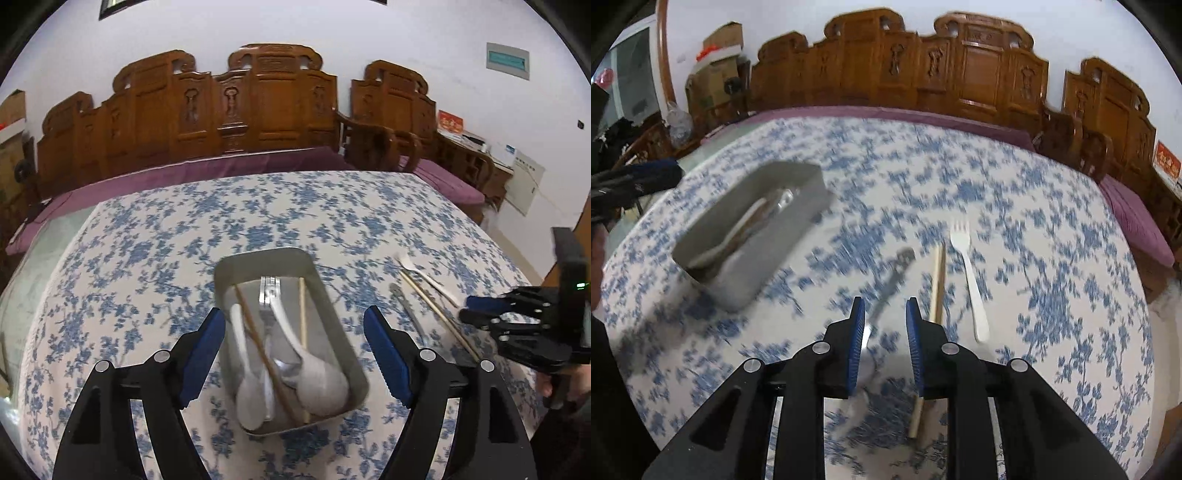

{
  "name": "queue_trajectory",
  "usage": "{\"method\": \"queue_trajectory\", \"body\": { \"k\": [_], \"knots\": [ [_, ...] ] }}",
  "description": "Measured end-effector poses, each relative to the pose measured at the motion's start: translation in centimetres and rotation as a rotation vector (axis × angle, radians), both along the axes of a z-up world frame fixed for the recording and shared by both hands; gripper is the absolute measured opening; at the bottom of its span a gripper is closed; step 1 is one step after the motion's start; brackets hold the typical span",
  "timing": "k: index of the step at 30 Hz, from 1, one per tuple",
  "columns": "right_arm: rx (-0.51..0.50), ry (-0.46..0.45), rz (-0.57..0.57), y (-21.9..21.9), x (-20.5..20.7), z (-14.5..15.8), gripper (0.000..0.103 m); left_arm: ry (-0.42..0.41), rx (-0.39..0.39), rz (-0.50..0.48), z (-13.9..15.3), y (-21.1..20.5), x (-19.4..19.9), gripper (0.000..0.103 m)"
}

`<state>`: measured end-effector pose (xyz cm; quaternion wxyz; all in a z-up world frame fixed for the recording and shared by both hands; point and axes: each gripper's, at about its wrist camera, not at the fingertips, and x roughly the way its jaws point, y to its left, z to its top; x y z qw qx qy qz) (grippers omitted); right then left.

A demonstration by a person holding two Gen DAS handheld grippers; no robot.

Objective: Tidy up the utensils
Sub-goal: 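Grasp a light bamboo chopstick from the table with the right gripper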

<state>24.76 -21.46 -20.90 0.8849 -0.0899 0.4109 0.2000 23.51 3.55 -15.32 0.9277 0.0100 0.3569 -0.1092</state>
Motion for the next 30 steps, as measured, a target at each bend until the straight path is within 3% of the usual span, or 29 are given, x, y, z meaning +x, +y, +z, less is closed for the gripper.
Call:
{"method": "queue_trajectory", "body": {
  "k": [7,10,30],
  "knots": [
    [-0.035,0.059,-0.005,-0.6,0.5,-2.9,0.025,0.017,0.004,-0.033,-0.8,-1.8,-0.5,0.074],
    [-0.046,0.079,-0.017,-1.2,0.9,-3.7,0.019,0.026,0.01,-0.047,-1.2,-2.6,-0.8,0.074],
    [-0.078,0.111,-0.037,-1.3,2.9,-5.4,0.014,0.06,0.05,-0.108,-3.0,-6.0,-1.6,0.074]
  ]
}}
